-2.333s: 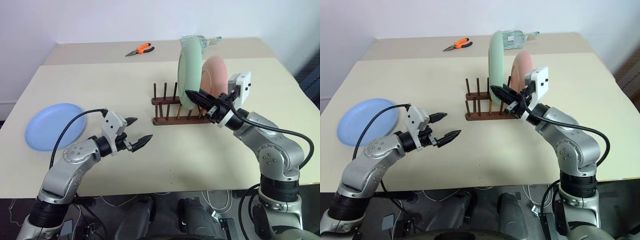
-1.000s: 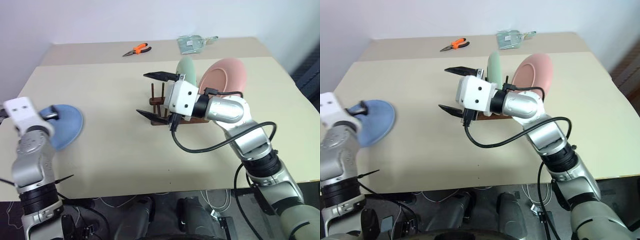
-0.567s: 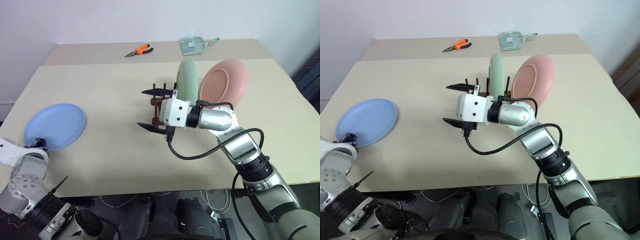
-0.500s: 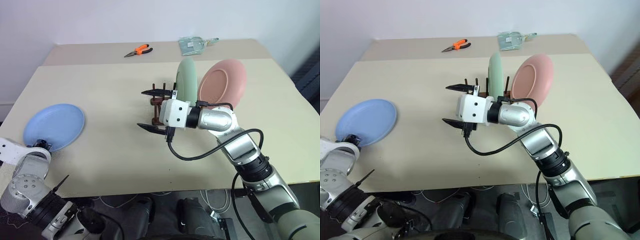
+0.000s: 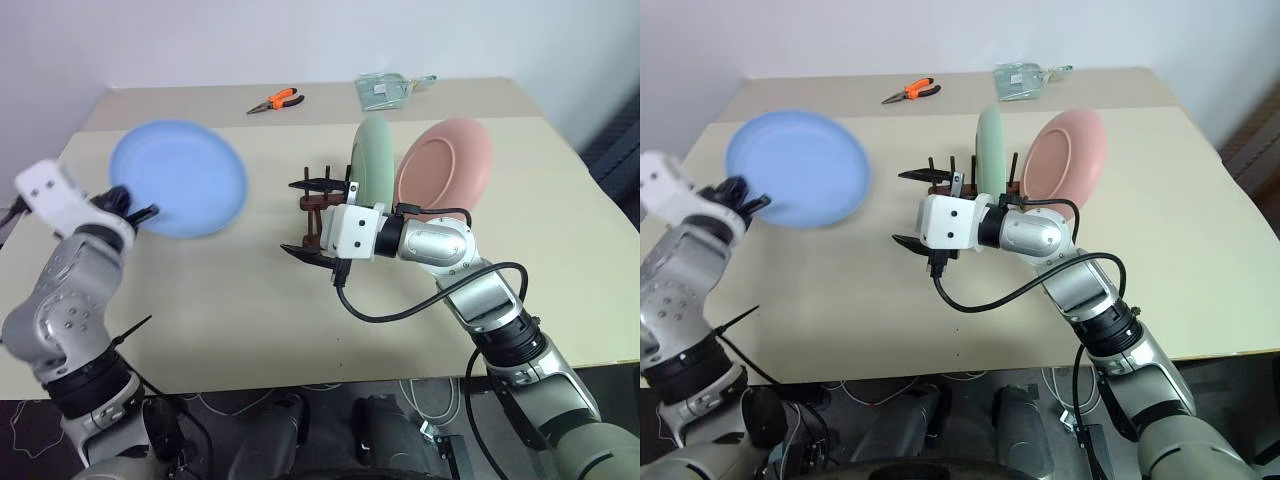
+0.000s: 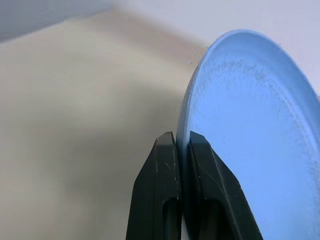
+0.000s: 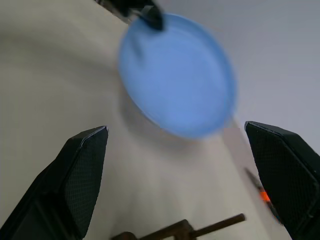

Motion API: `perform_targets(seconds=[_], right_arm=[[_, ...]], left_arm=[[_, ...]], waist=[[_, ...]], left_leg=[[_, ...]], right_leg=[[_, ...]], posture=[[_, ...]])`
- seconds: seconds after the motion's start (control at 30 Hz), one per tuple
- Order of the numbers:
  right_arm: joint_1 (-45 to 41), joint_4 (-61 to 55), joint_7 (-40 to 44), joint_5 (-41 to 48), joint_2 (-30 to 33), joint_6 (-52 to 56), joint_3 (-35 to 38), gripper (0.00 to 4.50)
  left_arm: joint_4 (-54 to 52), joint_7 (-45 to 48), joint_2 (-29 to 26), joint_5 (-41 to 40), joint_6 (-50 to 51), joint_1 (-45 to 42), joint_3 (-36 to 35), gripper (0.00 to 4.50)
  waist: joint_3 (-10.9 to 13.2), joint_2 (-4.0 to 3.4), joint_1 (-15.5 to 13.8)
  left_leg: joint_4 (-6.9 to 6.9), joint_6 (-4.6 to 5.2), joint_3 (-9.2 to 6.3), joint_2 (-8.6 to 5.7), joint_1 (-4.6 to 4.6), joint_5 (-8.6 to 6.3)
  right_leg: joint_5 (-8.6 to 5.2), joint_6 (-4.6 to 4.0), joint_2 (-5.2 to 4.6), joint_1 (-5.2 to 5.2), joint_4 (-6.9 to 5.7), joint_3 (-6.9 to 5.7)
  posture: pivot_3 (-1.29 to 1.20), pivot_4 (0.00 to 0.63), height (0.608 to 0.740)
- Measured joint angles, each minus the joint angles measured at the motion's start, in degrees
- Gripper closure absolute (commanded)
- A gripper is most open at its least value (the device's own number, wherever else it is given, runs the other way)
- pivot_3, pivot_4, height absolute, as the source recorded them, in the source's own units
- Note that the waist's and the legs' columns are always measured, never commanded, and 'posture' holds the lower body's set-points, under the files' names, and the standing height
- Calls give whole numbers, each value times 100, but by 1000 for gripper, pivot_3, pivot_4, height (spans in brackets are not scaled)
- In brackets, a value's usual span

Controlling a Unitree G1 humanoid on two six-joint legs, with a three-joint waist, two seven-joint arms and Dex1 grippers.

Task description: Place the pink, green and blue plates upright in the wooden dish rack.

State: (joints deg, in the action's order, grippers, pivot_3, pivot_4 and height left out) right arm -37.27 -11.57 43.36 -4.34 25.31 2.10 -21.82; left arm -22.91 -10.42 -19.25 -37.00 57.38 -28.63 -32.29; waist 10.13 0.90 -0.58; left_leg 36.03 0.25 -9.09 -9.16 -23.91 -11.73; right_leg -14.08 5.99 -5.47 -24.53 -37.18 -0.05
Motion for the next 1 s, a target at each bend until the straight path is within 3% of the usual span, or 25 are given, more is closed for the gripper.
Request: perform_targets(seconds=[0.3, 0.4, 0.6, 0.63, 0.7, 0.93, 1.0], right_arm=[[-552, 1246, -594, -1412, -541, -839, -637, 0], [-719, 1643, -843, -1776, -651, -922, -683, 909], [-787, 1973, -1140, -2202, -685, -1022, -685, 3937], [-787, 1972, -1170, -2247, -685, -1048, -684, 4467], [-787, 1958, -1196, -2344, -686, -1129, -688, 4500], [-787, 1952, -1332, -2469, -755, -1103, -645, 4500], [-778, 1874, -1366, -2452, -797, -1109, -632, 4500]], left_arm=[[-471, -263, 353, -306, 643, -842, 756, 4421], [-551, -357, 431, -393, 858, -901, 798, 4500], [-694, -426, 490, -495, 1076, -881, 790, 4500], [-693, -434, 489, -492, 1084, -856, 756, 4162], [-693, -403, 537, -539, 1080, -793, 666, 3485], [-765, -96, 754, -933, 123, -1058, 380, 31], [-752, -74, 412, -692, -376, -1166, 293, 31]], waist=[[1, 1, 70], [1, 2, 63], [2, 2, 35], [2, 2, 38], [2, 2, 32], [6, 7, -4], [6, 6, 40]], left_leg=[[-5, -13, 1, 2, 1, 18], [-4, -12, 0, 2, 1, 20], [-5, -14, 0, 2, 1, 20], [-5, -15, 1, 3, 1, 20], [-5, -17, 0, 3, 1, 19], [-3, -24, 0, 3, 0, 16], [-11, -26, 6, 5, 5, 17]], right_leg=[[1, -2, 5, -5, -3, 4], [1, -2, 8, -4, -3, 4], [2, -3, 10, -5, -4, 6], [2, -4, 11, -6, -4, 7], [2, -4, 12, -5, -4, 7], [3, -5, 11, -3, -2, 7], [4, -7, 11, -7, -3, 12]], posture=[[0, 150, 729], [0, 150, 729], [0, 150, 729], [0, 150, 729], [0, 150, 729], [0, 150, 729], [0, 150, 729]])
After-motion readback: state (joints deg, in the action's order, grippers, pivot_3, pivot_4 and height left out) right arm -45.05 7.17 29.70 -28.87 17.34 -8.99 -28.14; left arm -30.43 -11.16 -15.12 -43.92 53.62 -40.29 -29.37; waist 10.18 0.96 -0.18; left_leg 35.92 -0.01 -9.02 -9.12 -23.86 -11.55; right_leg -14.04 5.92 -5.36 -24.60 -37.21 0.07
